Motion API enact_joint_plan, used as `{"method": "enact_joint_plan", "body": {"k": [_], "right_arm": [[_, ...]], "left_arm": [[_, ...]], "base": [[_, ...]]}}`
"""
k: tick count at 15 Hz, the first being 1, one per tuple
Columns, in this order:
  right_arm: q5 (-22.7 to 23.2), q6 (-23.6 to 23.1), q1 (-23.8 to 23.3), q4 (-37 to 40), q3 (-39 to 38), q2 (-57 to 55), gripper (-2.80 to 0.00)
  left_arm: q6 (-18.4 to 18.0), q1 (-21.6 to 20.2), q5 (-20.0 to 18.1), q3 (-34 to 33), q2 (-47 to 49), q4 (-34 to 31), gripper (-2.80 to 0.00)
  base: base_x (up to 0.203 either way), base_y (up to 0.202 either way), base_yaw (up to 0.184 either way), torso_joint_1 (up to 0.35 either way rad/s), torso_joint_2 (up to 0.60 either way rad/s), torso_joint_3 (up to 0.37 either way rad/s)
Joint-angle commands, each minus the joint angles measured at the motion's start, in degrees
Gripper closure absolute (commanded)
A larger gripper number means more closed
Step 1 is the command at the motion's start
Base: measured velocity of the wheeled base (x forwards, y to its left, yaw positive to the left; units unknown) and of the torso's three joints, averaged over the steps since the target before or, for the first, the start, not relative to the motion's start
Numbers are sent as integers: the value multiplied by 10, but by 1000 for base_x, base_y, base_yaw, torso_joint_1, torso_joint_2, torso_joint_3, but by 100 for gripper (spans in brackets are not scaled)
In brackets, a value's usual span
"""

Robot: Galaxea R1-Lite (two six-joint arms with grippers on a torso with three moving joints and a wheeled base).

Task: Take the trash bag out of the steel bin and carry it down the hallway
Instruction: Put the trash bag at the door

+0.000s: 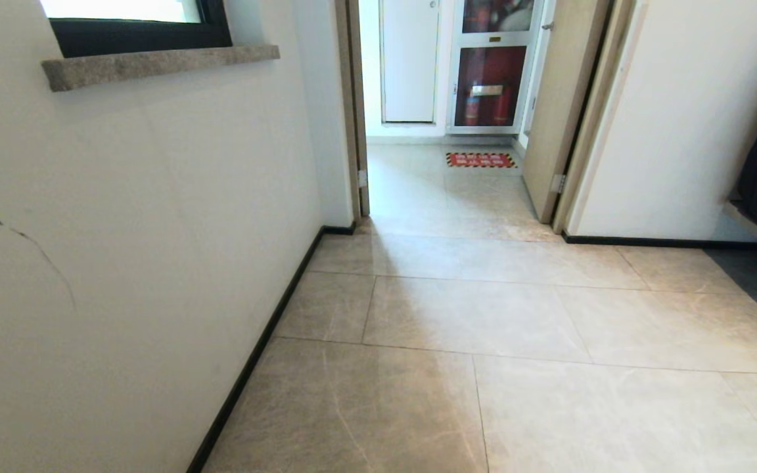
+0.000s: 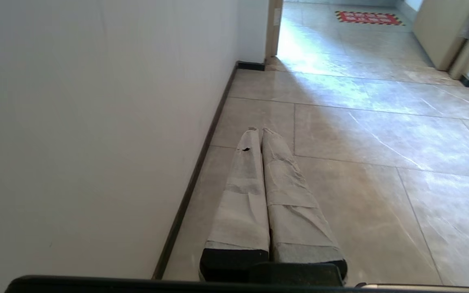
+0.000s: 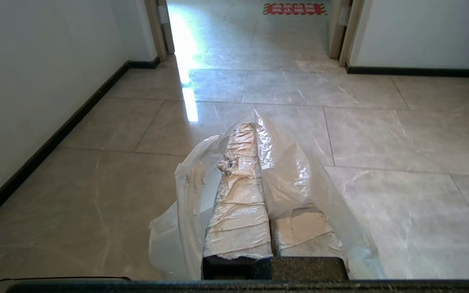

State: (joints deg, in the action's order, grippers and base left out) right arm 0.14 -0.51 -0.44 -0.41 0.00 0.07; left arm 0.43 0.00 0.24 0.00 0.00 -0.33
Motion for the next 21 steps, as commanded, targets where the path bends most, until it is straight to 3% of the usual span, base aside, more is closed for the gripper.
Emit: {"method": "enact_joint_plan", "body": {"k": [1,21], "right_arm": [[0,0,0,0,0,0,0],[-1,0,0,0,0,0,0]], "left_arm": [[0,0,0,0,0,0,0],[0,0,0,0,0,0,0]], "base": [[189,0,-3,2,0,7],[190,0,1,3,3,2]]}}
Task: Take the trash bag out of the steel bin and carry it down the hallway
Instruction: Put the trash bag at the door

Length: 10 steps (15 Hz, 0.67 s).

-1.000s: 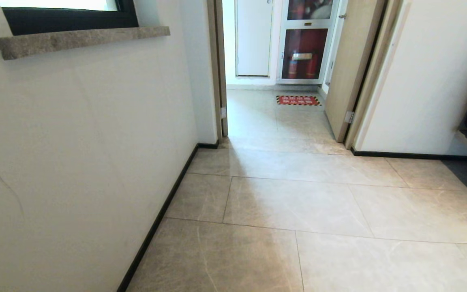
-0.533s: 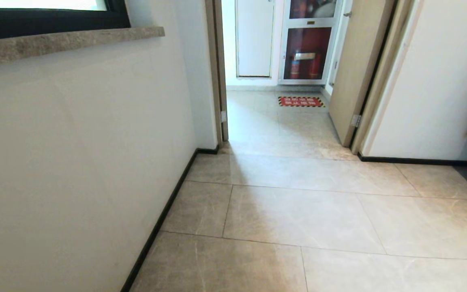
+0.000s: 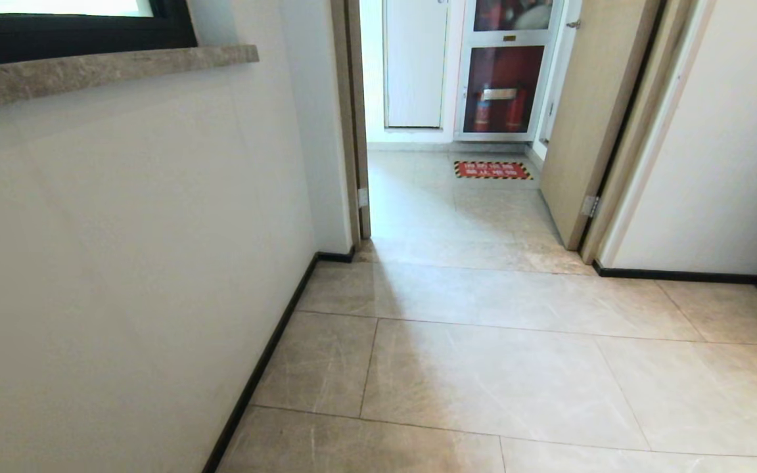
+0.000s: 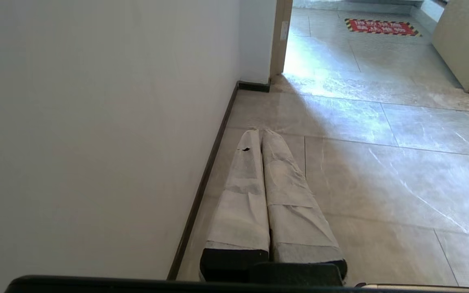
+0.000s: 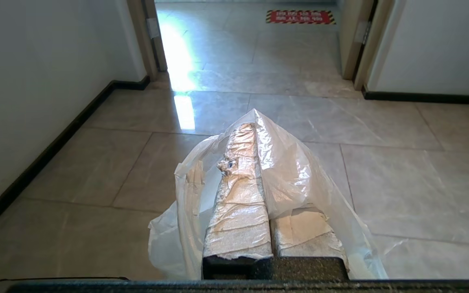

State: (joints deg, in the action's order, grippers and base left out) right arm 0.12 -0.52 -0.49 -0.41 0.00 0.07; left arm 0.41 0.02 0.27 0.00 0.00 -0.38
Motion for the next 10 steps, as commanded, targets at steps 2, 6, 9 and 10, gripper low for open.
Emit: {"method": "enact_joint_plan", "body": {"k": [2,6,9,10], "right_arm": [[0,1,1,1,0,0,0],[0,0,0,1,0,0,0],[0,0,1,0,0,0,0],[0,0,0,1,0,0,0]], "left_arm": [[0,0,0,0,0,0,0],[0,0,0,0,0,0,0],[0,0,0,0,0,0,0],[0,0,0,0,0,0,0]], "base": [[199,0,2,1,4,2],[192,0,1,4,0,2],[197,0,0,5,5,2],[192,0,-2,5,5,0]]}}
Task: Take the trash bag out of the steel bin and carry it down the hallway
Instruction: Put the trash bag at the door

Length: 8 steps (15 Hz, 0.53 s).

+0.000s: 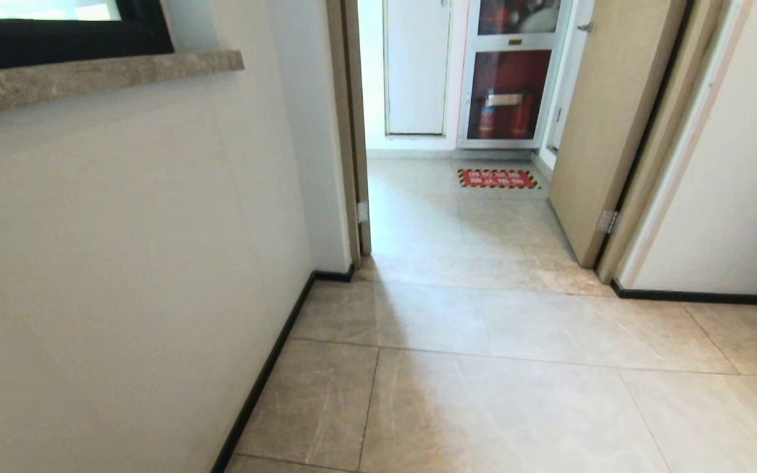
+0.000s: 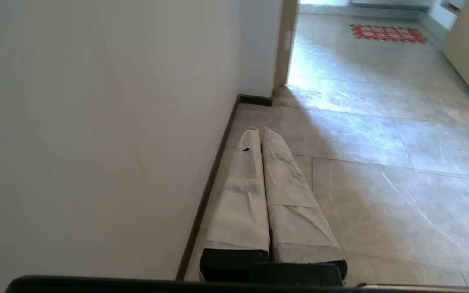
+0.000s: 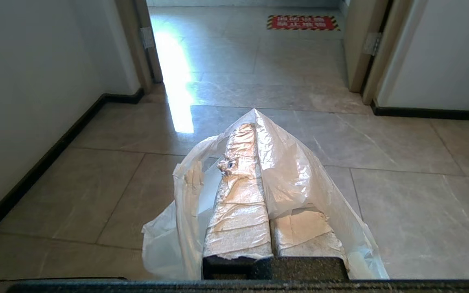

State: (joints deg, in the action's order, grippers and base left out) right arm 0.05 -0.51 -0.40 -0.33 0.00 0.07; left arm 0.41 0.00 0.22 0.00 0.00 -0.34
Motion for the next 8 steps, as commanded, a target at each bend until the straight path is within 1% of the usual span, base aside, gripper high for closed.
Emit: {"method": "enact_joint_plan", "body": {"k": [1,8], "right_arm": [[0,0,0,-1,0,0,0],[0,0,0,0,0,0,0]], "left_arm": [[0,0,0,0,0,0,0],[0,0,0,0,0,0,0]], "base": [[192,0,1,4,1,-2],[192,0,1,3,2,3]]}}
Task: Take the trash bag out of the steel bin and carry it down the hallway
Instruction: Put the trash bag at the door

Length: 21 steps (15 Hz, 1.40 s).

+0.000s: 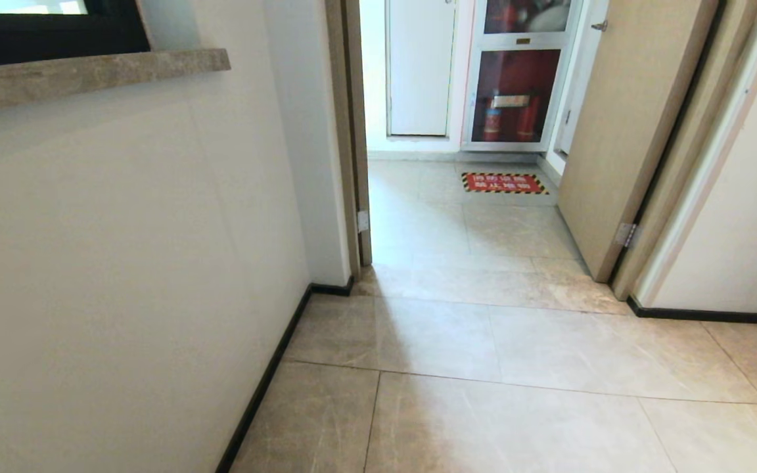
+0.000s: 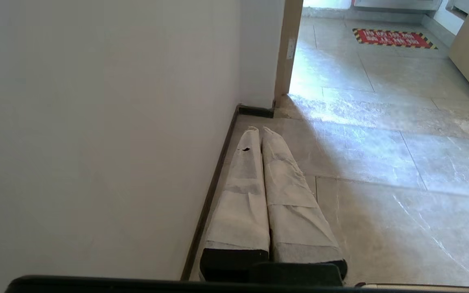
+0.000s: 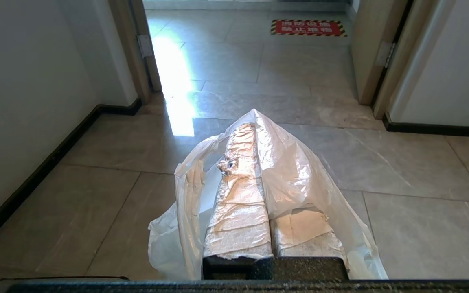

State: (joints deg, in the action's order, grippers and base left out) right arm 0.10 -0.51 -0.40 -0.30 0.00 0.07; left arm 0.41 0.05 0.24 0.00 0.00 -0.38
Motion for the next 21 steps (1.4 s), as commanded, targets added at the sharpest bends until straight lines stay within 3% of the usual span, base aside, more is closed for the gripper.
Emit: {"method": "enact_joint_plan", "body": {"k": [1,4,21], "right_arm": [[0,0,0,-1,0,0,0],[0,1,0,0,0,0,0],[0,0,0,0,0,0,0]], "left_arm": [[0,-1,0,0,0,0,0],[0,-1,0,0,0,0,0],[-1,-1,0,0,0,0,0]], "base": [[194,0,2,-1,1,2],[175,0,-1,3,2,2],[0,0,0,0,0,0]]}}
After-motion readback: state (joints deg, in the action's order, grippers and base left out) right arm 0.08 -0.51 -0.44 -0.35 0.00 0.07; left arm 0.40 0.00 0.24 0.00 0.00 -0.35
